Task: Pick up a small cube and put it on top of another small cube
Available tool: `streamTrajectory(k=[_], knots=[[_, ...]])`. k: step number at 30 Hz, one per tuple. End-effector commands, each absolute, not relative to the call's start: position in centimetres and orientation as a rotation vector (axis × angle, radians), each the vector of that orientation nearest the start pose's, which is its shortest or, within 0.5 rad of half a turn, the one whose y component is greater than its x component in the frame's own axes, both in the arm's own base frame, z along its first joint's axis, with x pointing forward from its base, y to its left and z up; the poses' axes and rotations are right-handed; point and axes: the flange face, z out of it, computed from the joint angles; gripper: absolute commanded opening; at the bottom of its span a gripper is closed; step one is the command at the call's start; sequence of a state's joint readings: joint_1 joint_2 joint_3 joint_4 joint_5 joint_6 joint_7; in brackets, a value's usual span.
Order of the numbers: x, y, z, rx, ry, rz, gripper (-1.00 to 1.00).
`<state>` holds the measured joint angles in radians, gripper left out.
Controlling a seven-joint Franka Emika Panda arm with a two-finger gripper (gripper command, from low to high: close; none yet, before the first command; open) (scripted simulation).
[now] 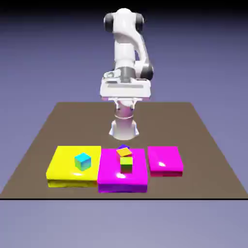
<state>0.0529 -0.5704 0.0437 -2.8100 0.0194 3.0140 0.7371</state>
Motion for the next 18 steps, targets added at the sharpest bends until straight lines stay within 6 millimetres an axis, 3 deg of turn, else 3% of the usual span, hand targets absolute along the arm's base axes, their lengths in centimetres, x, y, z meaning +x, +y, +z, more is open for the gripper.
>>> streamTrajectory(k=[1,5,10,14,18], knots=[[38.4,6.2,45.2,-2.556,0.784,-0.971,0.00],[35.3,16.1,43.8,-2.666,0.479,-0.847,0.00],[28.0,26.7,41.6,-2.766,0.083,-0.701,0.00],[20.0,32.8,39.4,-2.816,-0.245,-0.595,0.00],[10.8,36.6,36.9,-2.836,-0.581,-0.501,0.00]])
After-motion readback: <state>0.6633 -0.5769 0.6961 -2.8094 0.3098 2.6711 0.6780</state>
